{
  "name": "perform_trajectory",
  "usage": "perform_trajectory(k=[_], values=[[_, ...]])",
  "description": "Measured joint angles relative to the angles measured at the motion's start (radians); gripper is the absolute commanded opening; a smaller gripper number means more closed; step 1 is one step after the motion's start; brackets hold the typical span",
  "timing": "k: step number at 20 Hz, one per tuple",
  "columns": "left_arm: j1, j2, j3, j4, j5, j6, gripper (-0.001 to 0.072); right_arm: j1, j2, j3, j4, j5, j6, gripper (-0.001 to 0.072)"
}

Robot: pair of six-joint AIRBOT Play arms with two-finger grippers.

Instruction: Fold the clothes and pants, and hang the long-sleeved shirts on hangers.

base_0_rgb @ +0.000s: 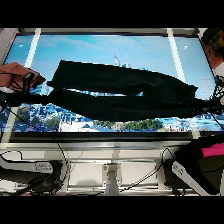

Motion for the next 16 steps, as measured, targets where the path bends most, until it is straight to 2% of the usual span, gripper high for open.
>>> perform_trajectory(k=[1,4,7,10,14,16], values=[[-0.003,0.000,0.000,-0.006,-0.008,0.005,0.0031,0.000,0.000,0.000,0.000,0.000,0.000,0.0032],[-0.006,0.006,0.002,-0.014,-0.019,0.008,0.0031,0.000,0.000,0.000,0.001,0.001,0.000,0.0032],[-0.007,0.027,0.027,-0.018,-0.045,-0.038,0.0031,0.000,0.000,0.000,0.003,0.004,0.000,0.0032],[0.003,0.066,0.104,-0.021,-0.123,-0.146,0.0030,0.000,0.000,0.000,0.008,0.011,0.000,0.0032],[0.035,0.122,0.236,-0.019,-0.306,-0.369,0.0029,0.000,0.000,0.000,0.008,0.024,0.001,0.0032],[0.046,0.137,0.275,0.006,-0.401,-0.447,0.0029,0.000,0.000,0.000,0.008,0.027,0.001,0.0032]])
